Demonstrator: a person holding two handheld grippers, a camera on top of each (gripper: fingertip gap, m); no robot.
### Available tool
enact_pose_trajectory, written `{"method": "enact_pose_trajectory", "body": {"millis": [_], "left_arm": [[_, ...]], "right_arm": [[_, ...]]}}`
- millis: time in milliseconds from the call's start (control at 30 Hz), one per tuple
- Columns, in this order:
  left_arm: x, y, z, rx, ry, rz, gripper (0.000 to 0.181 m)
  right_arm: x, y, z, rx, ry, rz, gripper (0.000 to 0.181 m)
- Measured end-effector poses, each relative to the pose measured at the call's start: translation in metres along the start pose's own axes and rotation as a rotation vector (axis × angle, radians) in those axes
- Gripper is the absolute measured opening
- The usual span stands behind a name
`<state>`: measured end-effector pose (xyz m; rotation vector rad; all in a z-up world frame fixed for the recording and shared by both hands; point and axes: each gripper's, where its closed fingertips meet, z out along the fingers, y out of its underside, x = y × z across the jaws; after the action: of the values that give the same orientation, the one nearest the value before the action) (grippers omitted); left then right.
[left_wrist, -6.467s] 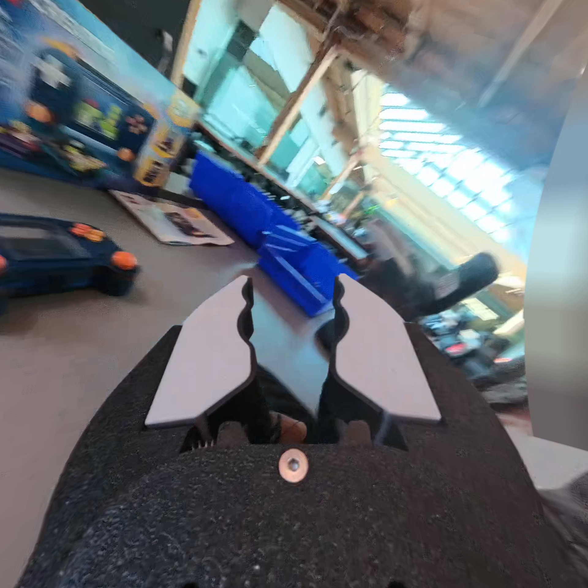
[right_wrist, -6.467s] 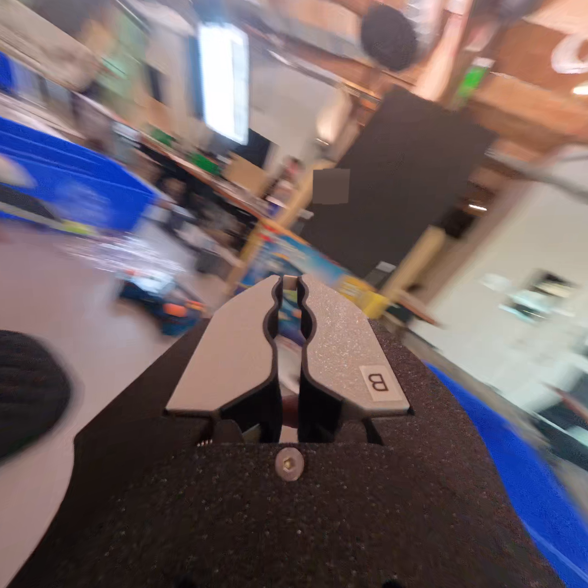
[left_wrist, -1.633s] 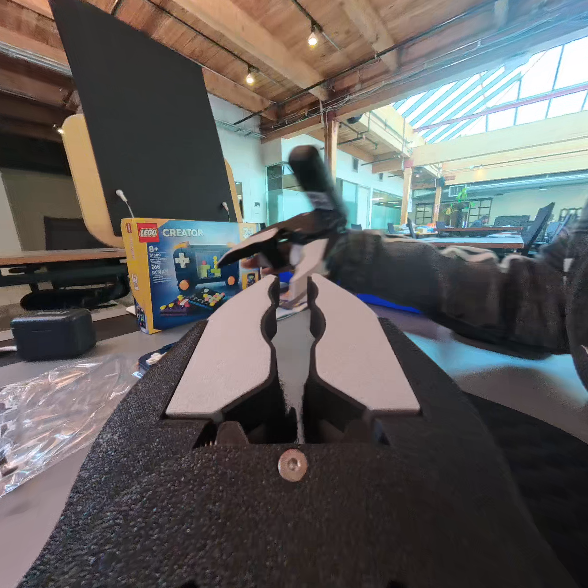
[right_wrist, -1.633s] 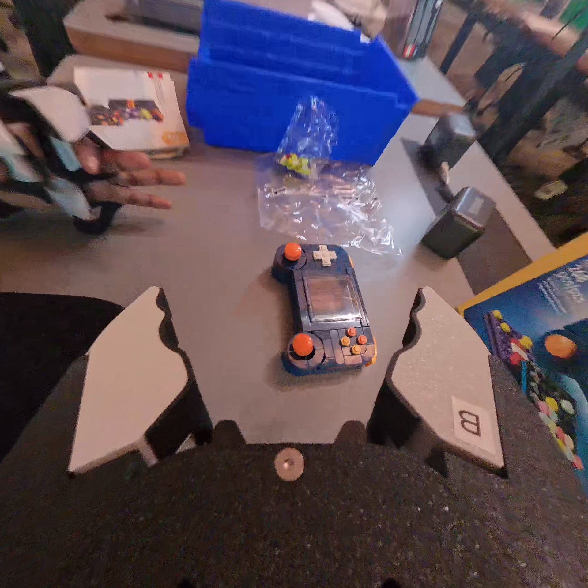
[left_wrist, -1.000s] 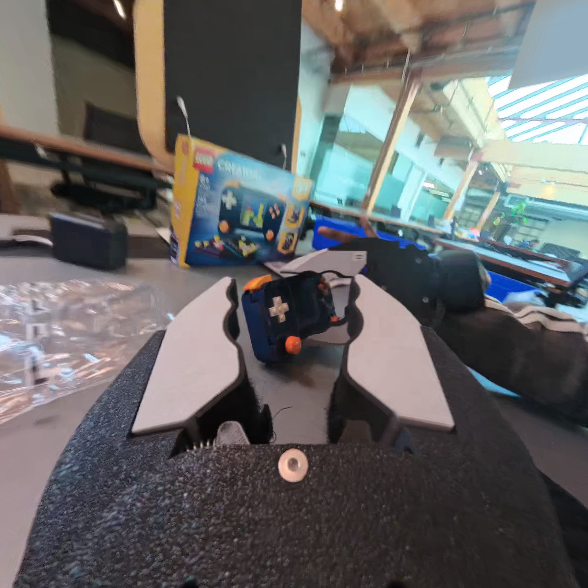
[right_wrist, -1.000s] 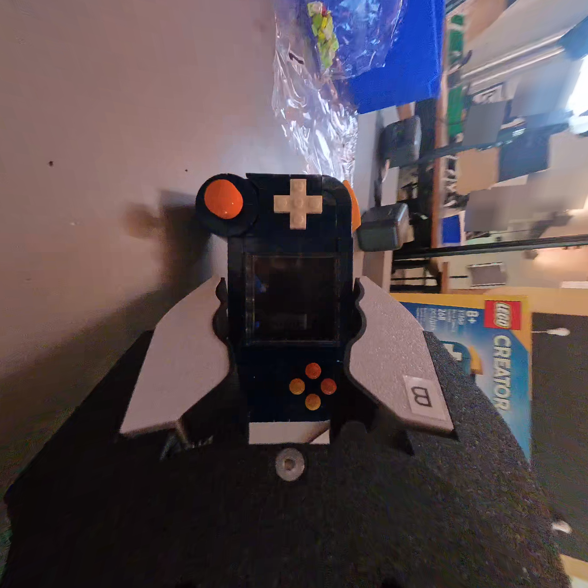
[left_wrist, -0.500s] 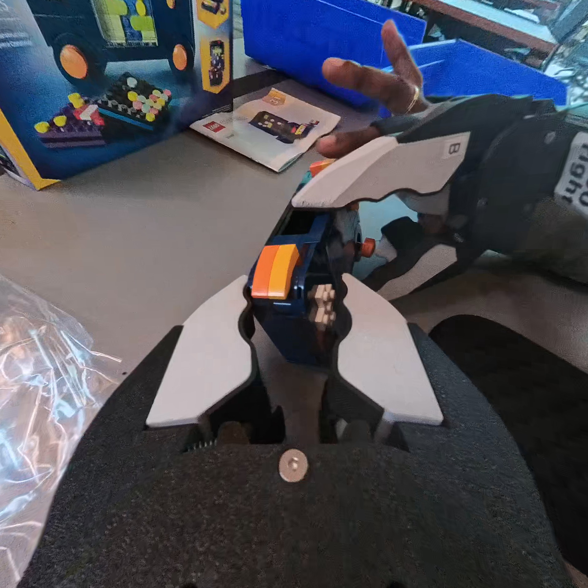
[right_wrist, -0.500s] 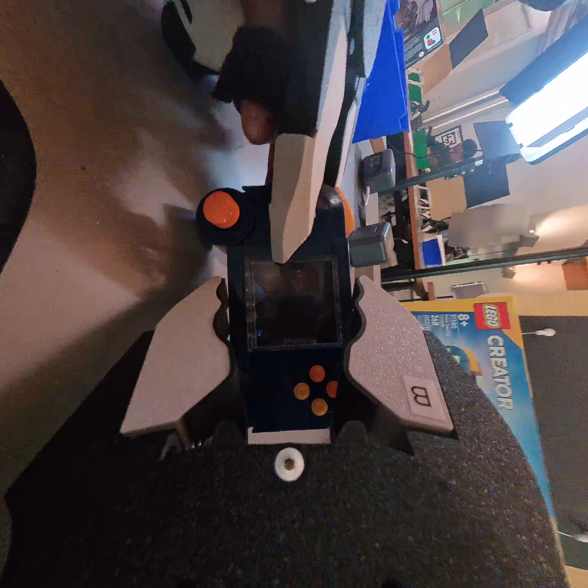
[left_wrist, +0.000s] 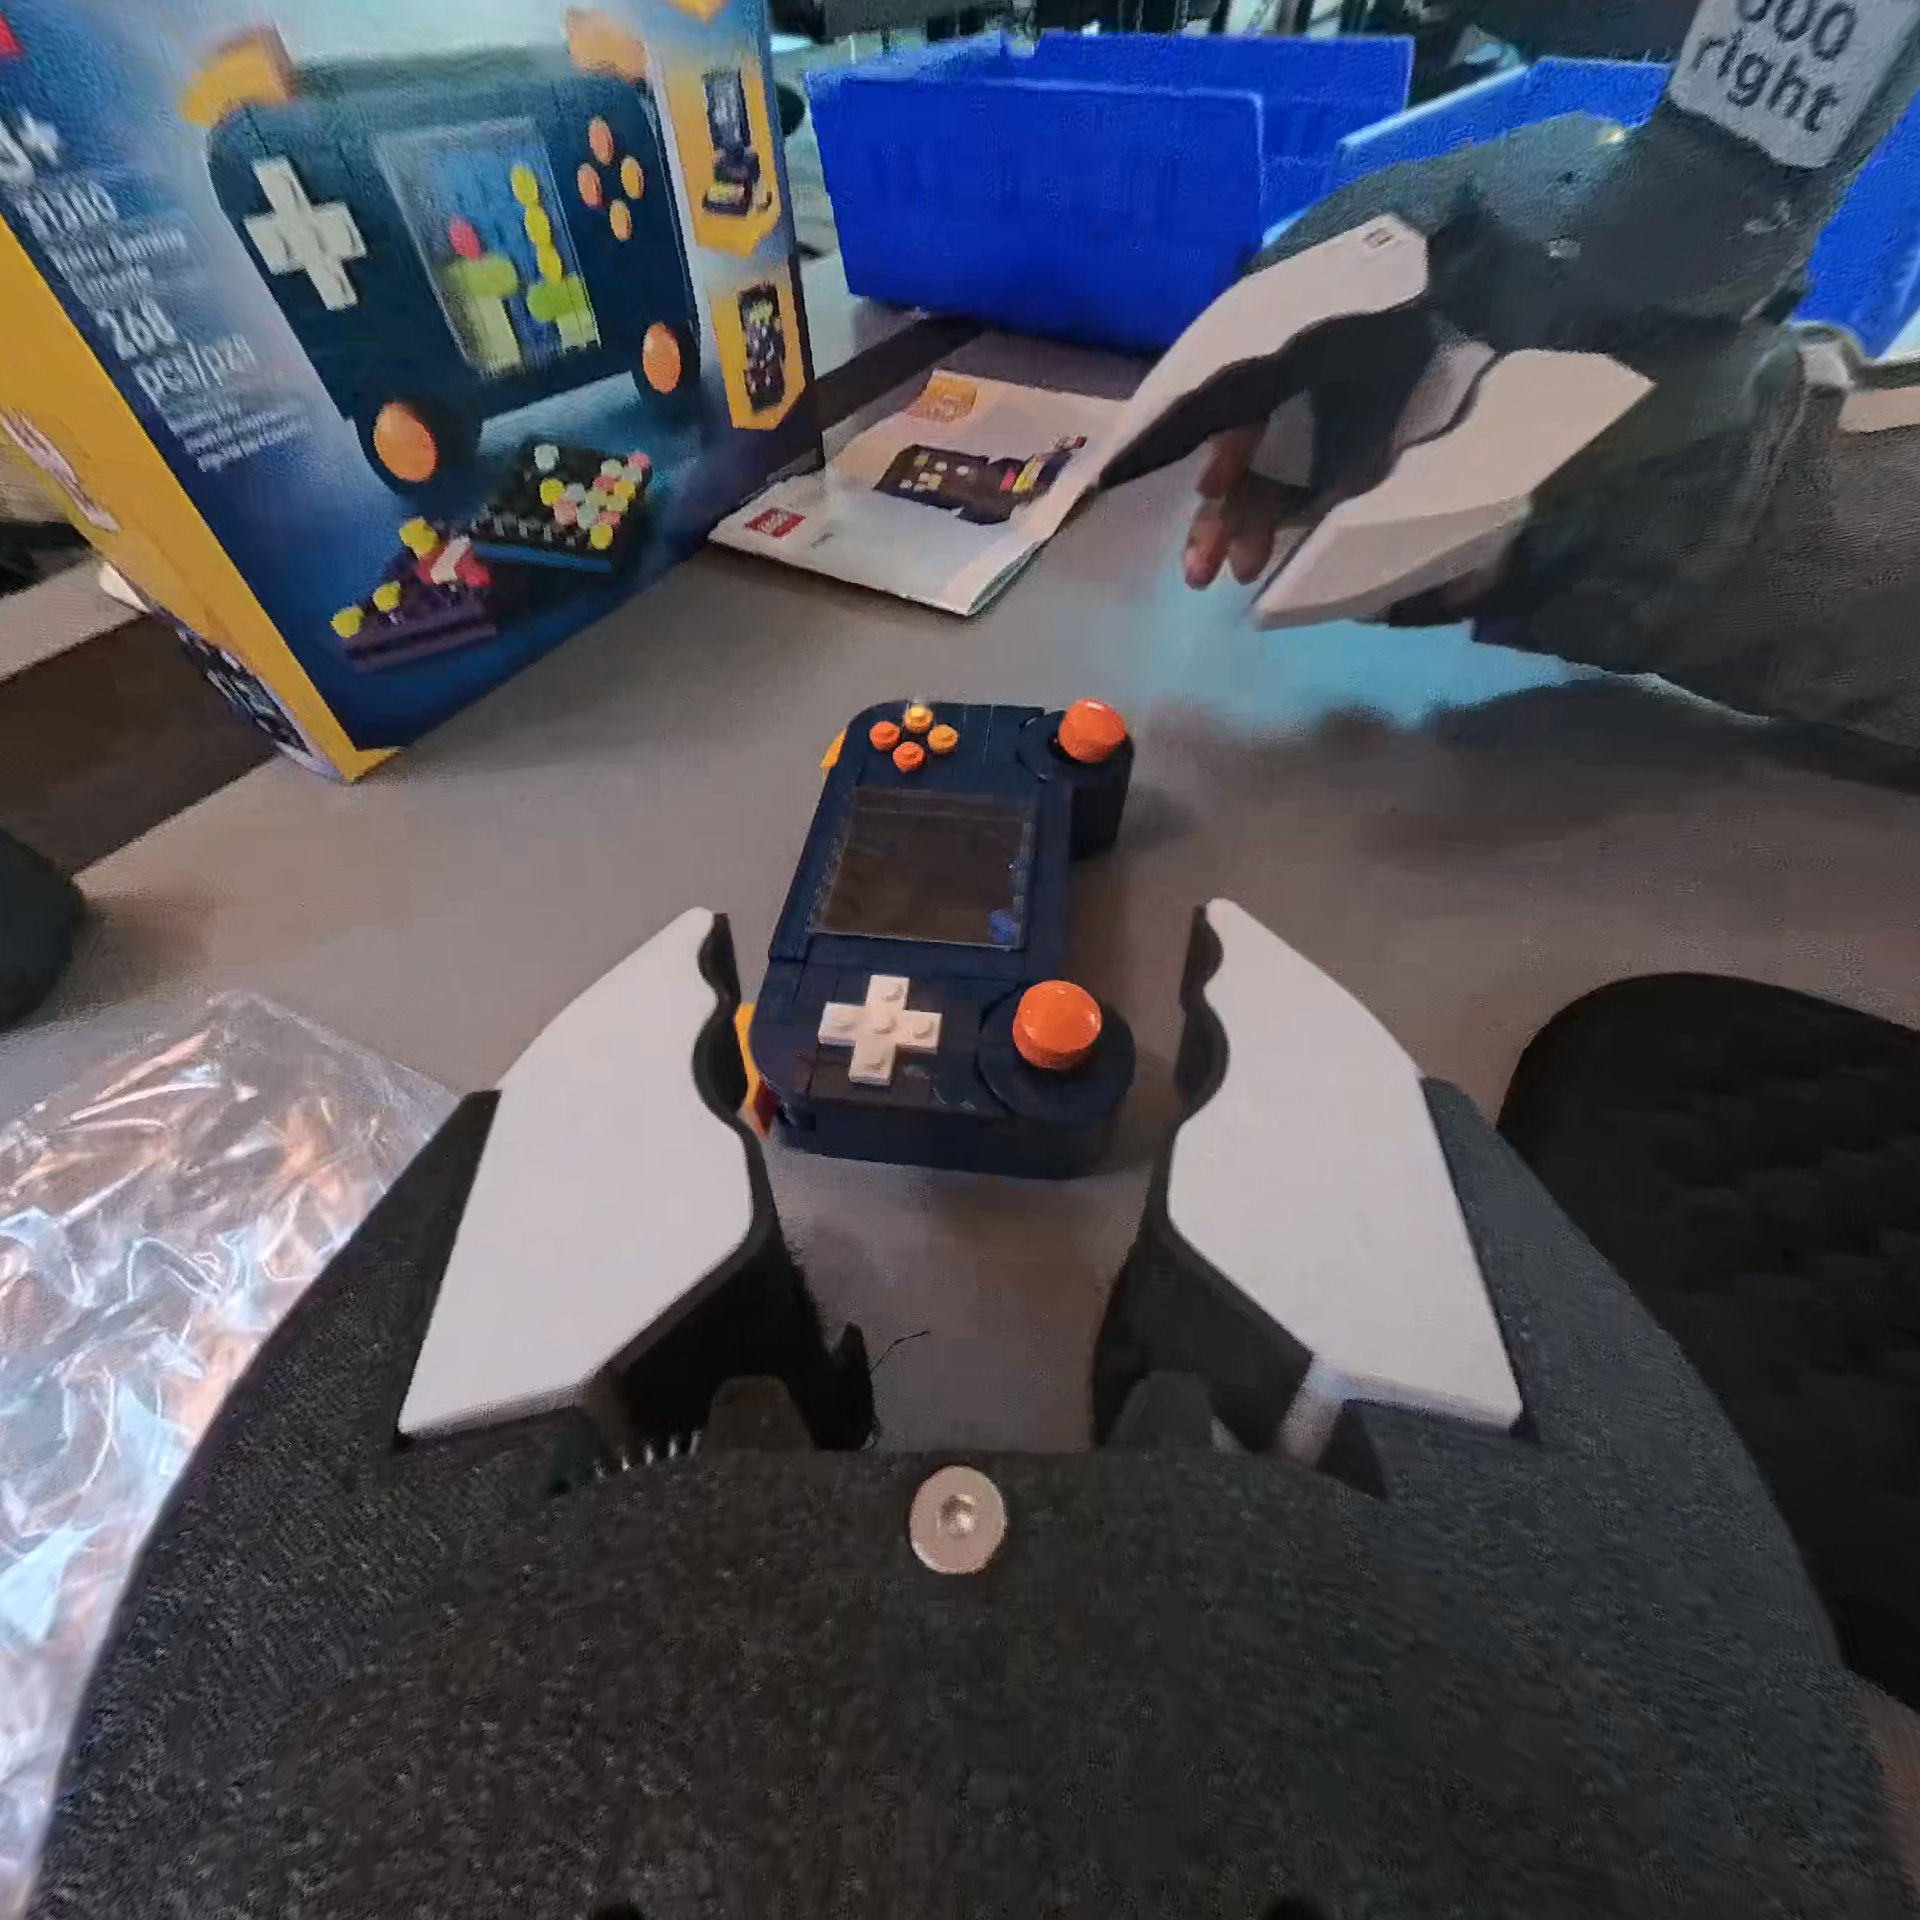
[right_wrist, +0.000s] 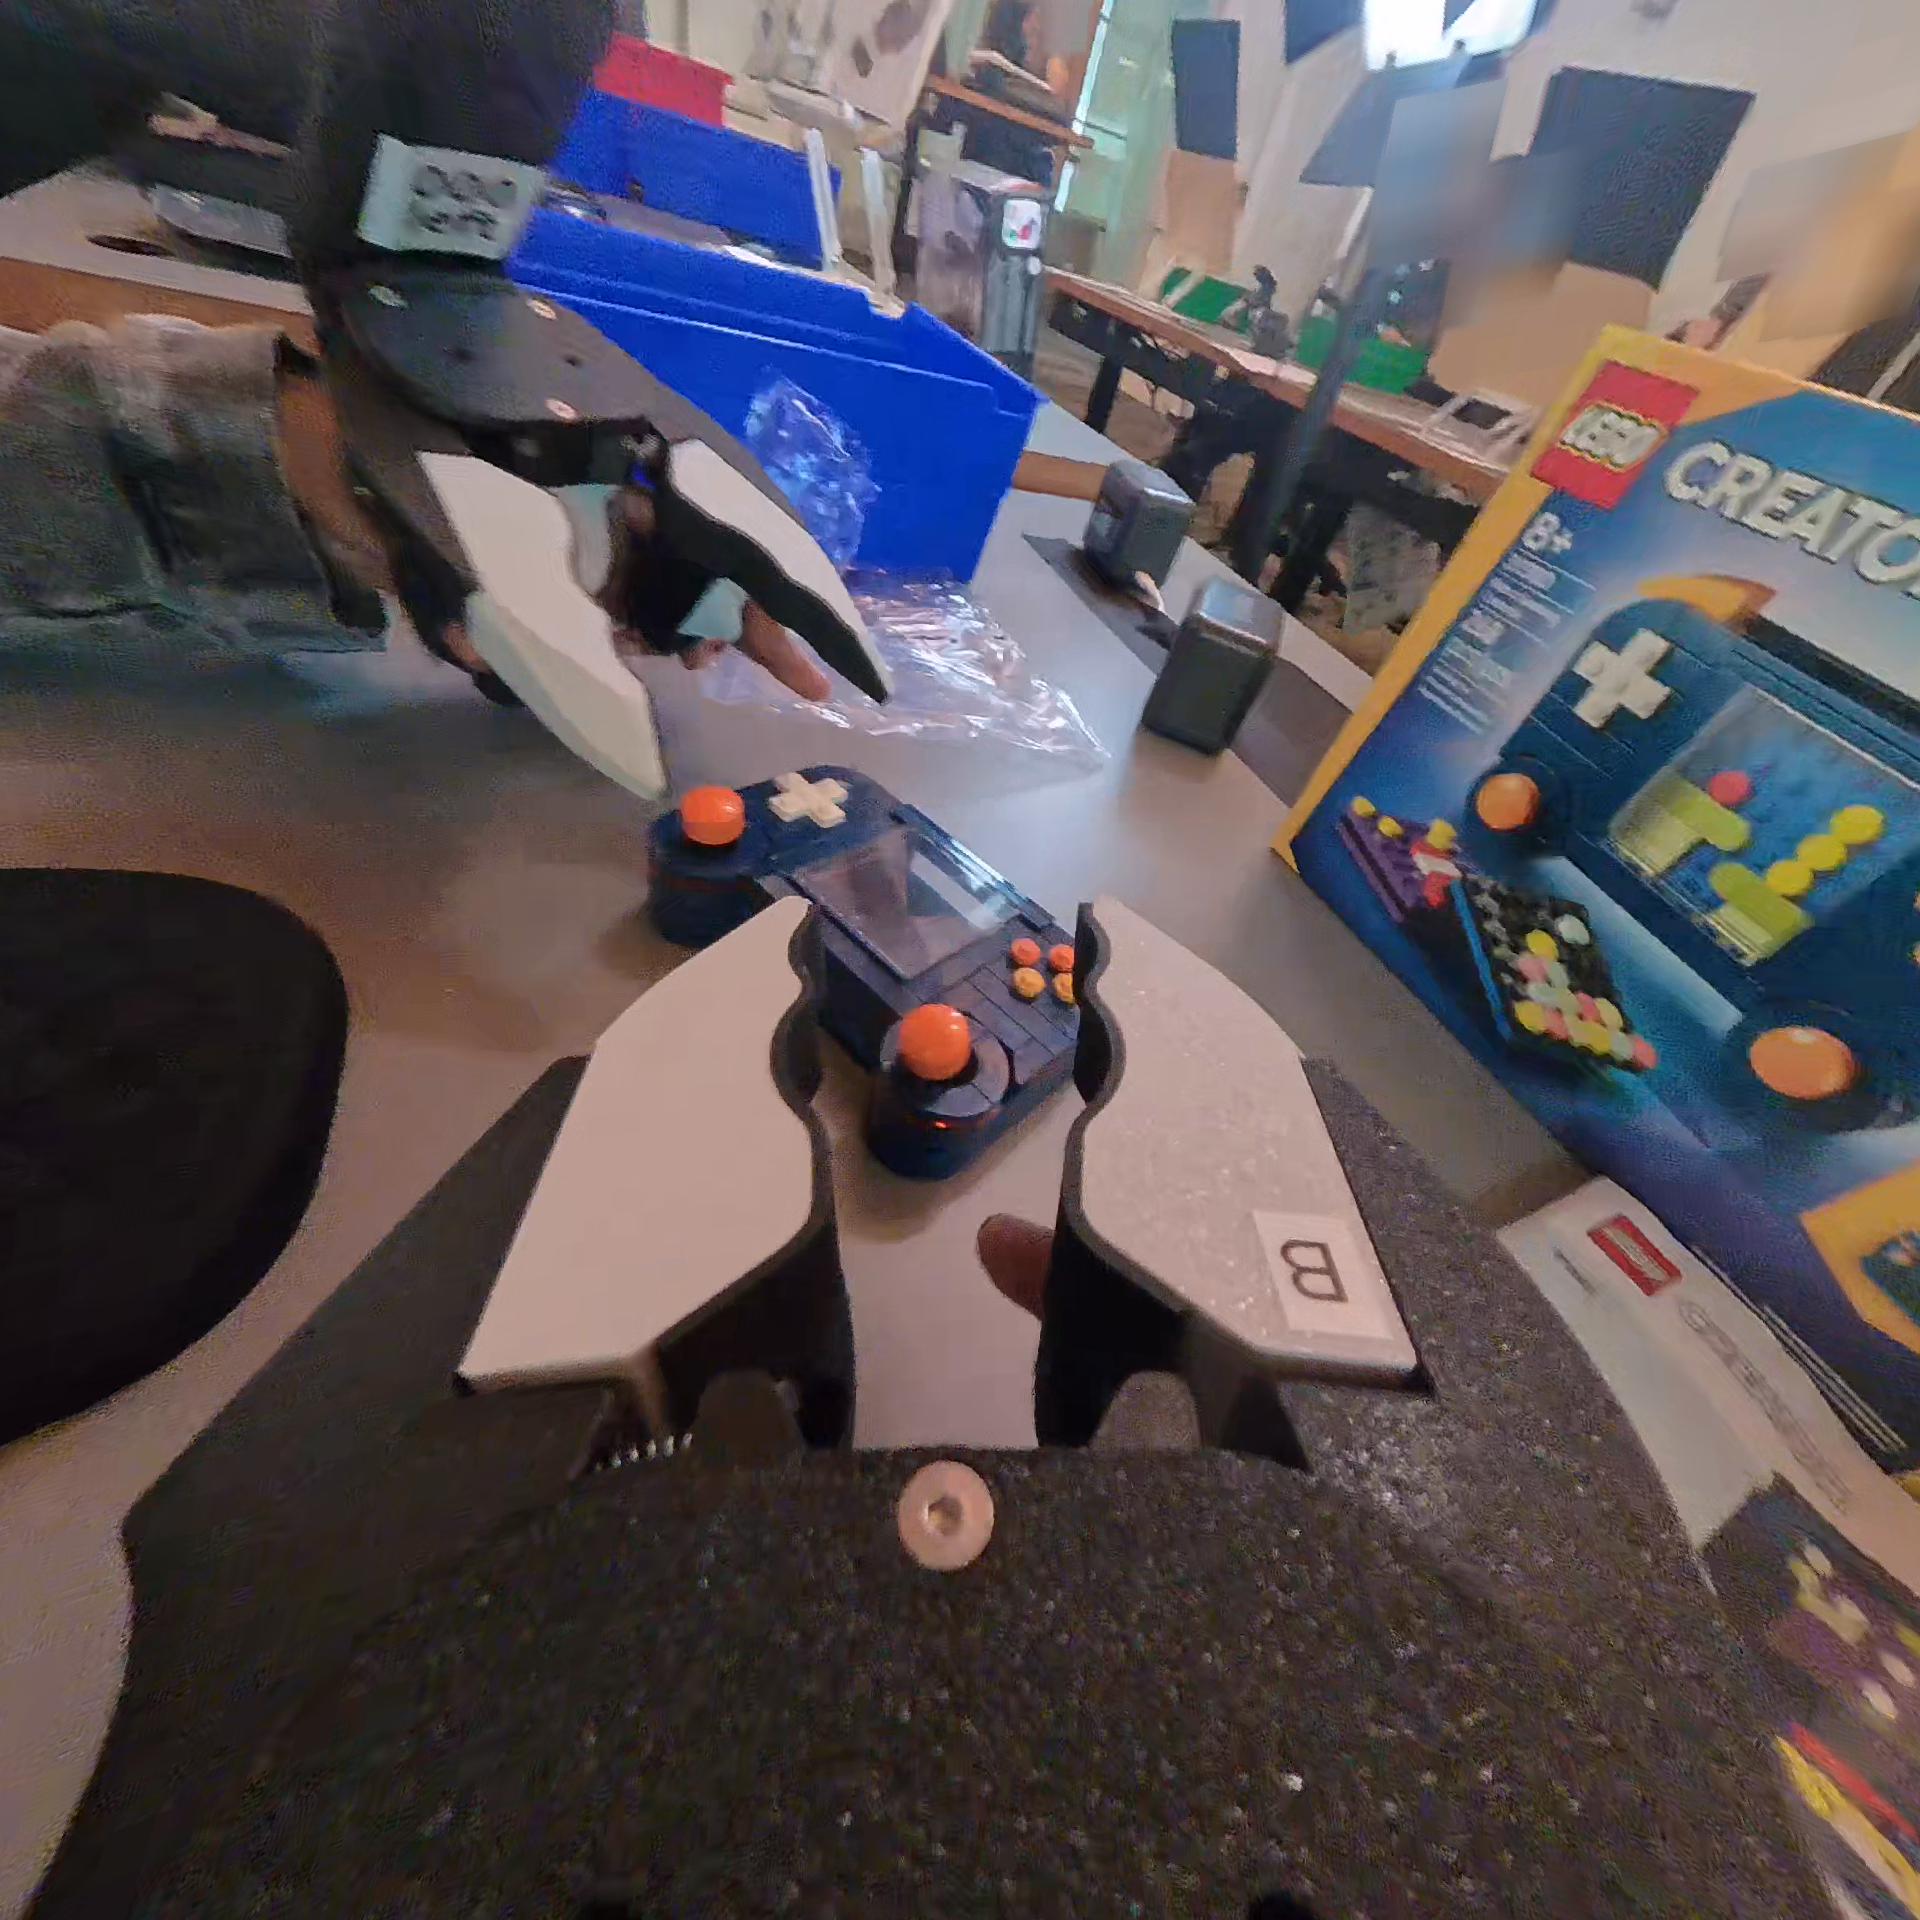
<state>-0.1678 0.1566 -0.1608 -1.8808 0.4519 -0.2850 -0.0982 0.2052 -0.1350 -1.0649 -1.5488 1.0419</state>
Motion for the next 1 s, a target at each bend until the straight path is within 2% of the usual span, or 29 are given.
{"method": "enact_pose_trajectory", "body": {"millis": [100, 167, 267, 300, 400, 467, 500, 567, 600, 700, 767, 867, 900, 933, 1000], "left_arm": [[0.009, -0.015, -0.001, 0.053, -0.017, 0.098, 0.081], [0.015, -0.017, 0.006, 0.023, -0.025, 0.122, 0.080], [0.012, -0.011, 0.018, -0.060, -0.080, 0.121, 0.063], [0.012, -0.006, 0.022, -0.104, -0.087, 0.145, 0.063], [0.011, -0.001, 0.035, -0.204, -0.111, 0.211, 0.042], [0.003, -0.001, 0.044, -0.236, -0.163, 0.208, 0.015], [-0.004, 0.000, 0.047, -0.255, -0.196, 0.214, 0.008], [-0.015, 0.011, 0.053, -0.325, -0.248, 0.244, 0.000], [-0.017, 0.010, 0.055, -0.309, -0.266, 0.266, 0.000], [-0.019, 0.010, 0.056, -0.292, -0.274, 0.301, 0.000], [-0.016, 0.010, 0.055, -0.276, -0.244, 0.269, 0.000], [-0.015, 0.010, 0.055, -0.287, -0.276, 0.297, 0.000], [-0.015, 0.010, 0.055, -0.288, -0.281, 0.309, 0.000], [-0.015, 0.010, 0.055, -0.284, -0.277, 0.311, 0.000], [-0.014, 0.010, 0.055, -0.264, -0.254, 0.281, 0.000]], "right_arm": [[0.009, 0.012, -0.002, -0.093, 0.047, 0.021, 0.027], [0.006, 0.023, 0.004, -0.157, 0.041, 0.072, 0.027], [0.000, 0.038, 0.014, -0.240, 0.036, 0.087, 0.033], [-0.002, 0.041, 0.017, -0.258, 0.034, 0.093, 0.035], [-0.005, 0.048, 0.023, -0.297, 0.032, 0.096, 0.030], [-0.007, 0.048, 0.025, -0.304, 0.027, 0.072, 0.022], [-0.007, 0.049, 0.026, -0.313, 0.035, 0.061, 0.020], [-0.008, 0.049, 0.026, -0.312, 0.042, 0.057, 0.018], [-0.007, 0.049, 0.025, -0.315, 0.046, 0.042, 0.017], [-0.008, 0.047, 0.025, -0.338, 0.086, -0.147, 0.016], [-0.010, 0.043, 0.025, -0.365, 0.144, -0.329, 0.016], [-0.012, 0.030, 0.021, -0.398, 0.271, -0.643, 0.016], [-0.015, 0.022, 0.021, -0.361, 0.292, -0.650, 0.016], [-0.018, 0.011, 0.019, -0.282, 0.300, -0.571, 0.017], [-0.015, -0.014, 0.011, -0.102, 0.269, -0.215, 0.017]]}}
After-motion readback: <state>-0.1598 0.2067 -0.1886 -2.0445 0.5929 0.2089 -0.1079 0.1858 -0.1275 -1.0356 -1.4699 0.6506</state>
